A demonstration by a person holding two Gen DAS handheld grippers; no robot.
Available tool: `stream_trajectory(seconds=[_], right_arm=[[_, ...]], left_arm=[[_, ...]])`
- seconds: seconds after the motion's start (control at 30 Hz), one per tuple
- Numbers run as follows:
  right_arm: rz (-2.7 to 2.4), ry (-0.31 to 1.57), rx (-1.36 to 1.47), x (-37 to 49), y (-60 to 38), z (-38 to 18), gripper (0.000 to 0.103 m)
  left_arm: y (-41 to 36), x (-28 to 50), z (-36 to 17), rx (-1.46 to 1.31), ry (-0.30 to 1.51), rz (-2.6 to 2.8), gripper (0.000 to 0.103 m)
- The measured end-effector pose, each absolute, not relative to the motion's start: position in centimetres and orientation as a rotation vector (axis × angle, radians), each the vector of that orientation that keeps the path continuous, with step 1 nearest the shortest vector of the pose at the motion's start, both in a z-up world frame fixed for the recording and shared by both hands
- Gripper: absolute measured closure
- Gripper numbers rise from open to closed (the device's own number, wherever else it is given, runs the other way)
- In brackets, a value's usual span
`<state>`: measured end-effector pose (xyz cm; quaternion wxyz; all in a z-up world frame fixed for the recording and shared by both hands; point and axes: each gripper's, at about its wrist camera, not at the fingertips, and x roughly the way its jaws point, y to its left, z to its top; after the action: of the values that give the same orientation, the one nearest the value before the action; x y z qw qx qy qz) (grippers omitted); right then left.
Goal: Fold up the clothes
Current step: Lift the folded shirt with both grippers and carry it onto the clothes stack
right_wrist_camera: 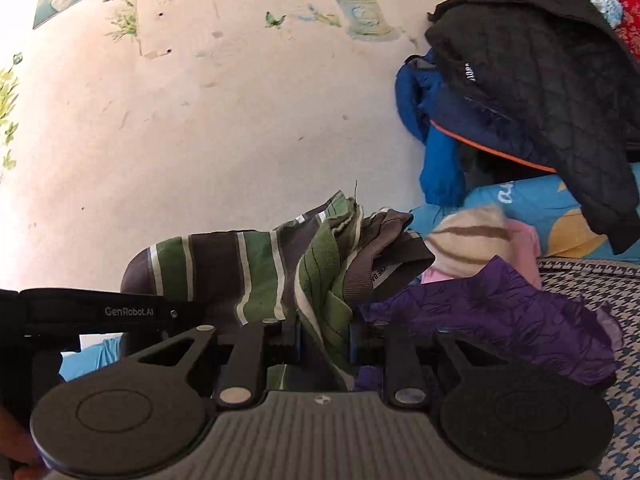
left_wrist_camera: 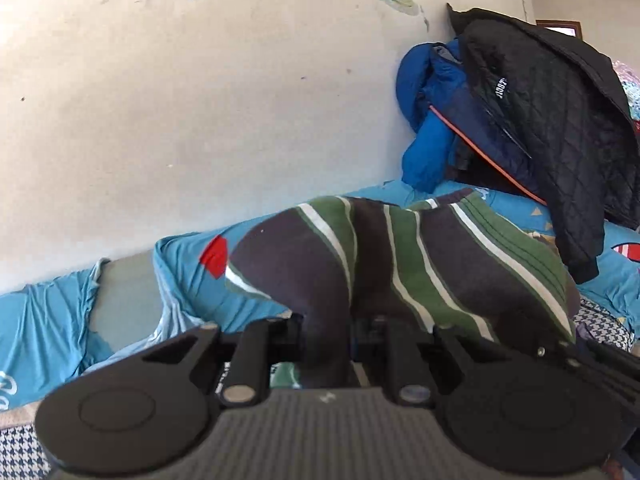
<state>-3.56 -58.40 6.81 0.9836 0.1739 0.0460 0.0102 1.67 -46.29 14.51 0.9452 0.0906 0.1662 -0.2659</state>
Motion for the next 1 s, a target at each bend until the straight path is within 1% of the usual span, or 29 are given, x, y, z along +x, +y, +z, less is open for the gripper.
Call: stream_trajectory(seconds=[0.33,0.7,0.73,0.83,0.87,0.93,0.97,1.0], right_arm=[[-0.128,0.056,0.494,-4.5,-65.7,7.0,0.082],[-0.205,0.104,0.544,-3.2,-69.4,5.7,0.082],[-0.21,0.111,0.543,-3.1,-69.5,5.6,0.082],[-0.251,0.155,0.53,-2.4,-69.8,5.0,0.082],[-0.268,0.177,0.533,-2.0,-70.0,4.7,0.081],[-0.324,0.237,0.536,-1.5,-70.4,4.2,0.076],[-0.346,0.255,0.547,-1.5,-70.7,4.0,0.075],[-0.364,0.269,0.561,-1.5,-71.1,3.8,0.073]], left_arm=[[-54.7,2.4,14.9,0.238,0.326,-0.649,0.087],[-58.3,4.6,12.3,0.249,0.385,-0.681,0.086],[-58.4,4.9,12.0,0.246,0.394,-0.682,0.084],[-58.6,6.2,11.2,0.229,0.419,-0.653,0.074],[-58.6,6.7,11.0,0.221,0.426,-0.635,0.073],[-58.0,7.8,10.8,0.205,0.434,-0.587,0.071],[-57.5,8.4,10.9,0.191,0.434,-0.559,0.065],[-57.0,8.9,11.1,0.173,0.434,-0.536,0.062]])
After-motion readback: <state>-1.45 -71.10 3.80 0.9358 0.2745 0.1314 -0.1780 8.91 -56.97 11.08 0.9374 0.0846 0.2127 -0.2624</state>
